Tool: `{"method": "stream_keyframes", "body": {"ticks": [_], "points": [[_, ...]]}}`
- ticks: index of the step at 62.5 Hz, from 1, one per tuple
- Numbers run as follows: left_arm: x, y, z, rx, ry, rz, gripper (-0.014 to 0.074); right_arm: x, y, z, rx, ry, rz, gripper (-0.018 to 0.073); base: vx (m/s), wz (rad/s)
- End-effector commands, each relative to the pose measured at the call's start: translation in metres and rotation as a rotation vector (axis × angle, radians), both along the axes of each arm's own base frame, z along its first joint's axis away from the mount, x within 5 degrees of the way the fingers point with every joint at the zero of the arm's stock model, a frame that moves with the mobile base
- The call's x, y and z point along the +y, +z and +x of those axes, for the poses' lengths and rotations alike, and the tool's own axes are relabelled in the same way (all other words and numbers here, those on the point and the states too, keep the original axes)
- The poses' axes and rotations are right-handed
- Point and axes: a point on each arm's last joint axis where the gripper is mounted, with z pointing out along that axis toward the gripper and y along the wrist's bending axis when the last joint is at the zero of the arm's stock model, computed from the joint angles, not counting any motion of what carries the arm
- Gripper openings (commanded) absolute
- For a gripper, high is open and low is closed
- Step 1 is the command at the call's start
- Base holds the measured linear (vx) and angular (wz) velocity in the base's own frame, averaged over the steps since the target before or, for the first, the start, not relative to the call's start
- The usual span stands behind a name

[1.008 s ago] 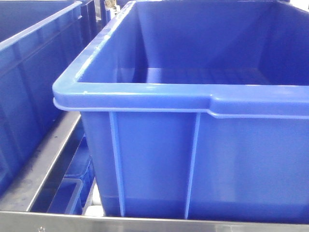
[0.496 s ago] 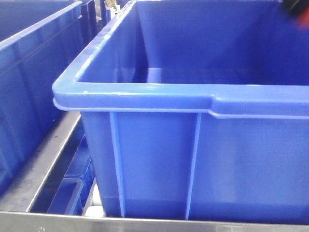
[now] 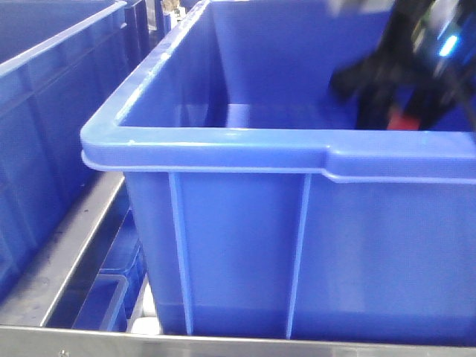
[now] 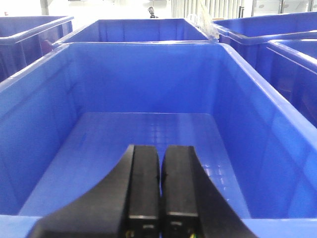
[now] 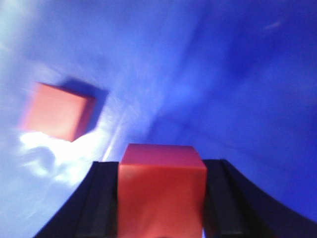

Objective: Pick red cube and place on left shelf
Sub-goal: 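Lower the right gripper into the blue crate beside the other red cube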

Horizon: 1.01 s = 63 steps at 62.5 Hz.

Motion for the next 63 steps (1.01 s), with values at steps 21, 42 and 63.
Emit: {"method": "stream_keyframes", "body": {"ticks": [21, 42, 63], "points": [[0.000, 0.000, -0.001, -0.074, -0.002, -0.014, 0.0090, 0.007, -0.019, 0.019, 0.013, 0.014, -0.018, 0.0124, 0.00, 0.00], [0.000, 0.000, -0.001, -0.074, -0.002, -0.014, 0.0090, 0.006, -0.017, 0.018, 0.041, 0.006, -0.034, 0.0512, 0.00, 0.00], [0.000, 0.000, -0.001, -0.074, -0.002, -0.014, 0.0090, 0.002, 0.030, 0.011, -0.051, -0.002, 0.004, 0.0602, 0.00, 0.00]]}}
